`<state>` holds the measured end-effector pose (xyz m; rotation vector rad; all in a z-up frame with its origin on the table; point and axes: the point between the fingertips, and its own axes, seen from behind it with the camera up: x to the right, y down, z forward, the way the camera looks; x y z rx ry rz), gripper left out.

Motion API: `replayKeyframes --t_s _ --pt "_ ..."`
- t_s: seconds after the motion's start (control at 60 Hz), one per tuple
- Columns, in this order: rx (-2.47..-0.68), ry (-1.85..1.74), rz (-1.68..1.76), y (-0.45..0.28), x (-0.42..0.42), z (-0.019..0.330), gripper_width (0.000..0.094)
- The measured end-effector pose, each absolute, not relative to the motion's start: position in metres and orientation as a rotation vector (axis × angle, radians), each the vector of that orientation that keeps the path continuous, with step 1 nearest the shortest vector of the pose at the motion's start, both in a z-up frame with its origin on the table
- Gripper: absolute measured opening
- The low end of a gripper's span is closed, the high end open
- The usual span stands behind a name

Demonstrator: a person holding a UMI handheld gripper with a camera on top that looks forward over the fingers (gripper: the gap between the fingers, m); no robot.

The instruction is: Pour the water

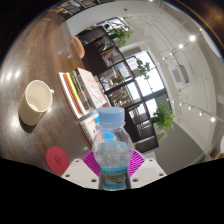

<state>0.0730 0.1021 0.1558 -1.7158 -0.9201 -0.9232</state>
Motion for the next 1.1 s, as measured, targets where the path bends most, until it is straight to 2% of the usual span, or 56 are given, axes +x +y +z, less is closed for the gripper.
replayKeyframes --t_s 0.15,0.367,0.417,0.65,0.783,0.867,1.0,1.1 --pt "-1.546 -1.241 -1.177 0.106 0.025 0.166 0.0303" --pt "-1.292 -1.600 -1.443 0.122 -0.007 0.147 0.0301" --pt "-1.249 -1.674 -1.505 0.124 -0.009 0.141 0.0334" --pt "-1.100 -1.834 -1.640 0.132 -0.021 0.131 0.0333" --pt "-1.123 -1.835 -1.618 0.129 -0.024 0.130 0.0333" --pt "-1.198 -1.757 -1.528 0.127 -0.030 0.134 0.0335" --pt "-1.440 -1.427 -1.219 0.117 -0.048 0.162 0.0333" --pt "-1.591 -1.108 -0.917 0.110 -0.054 0.199 0.0332"
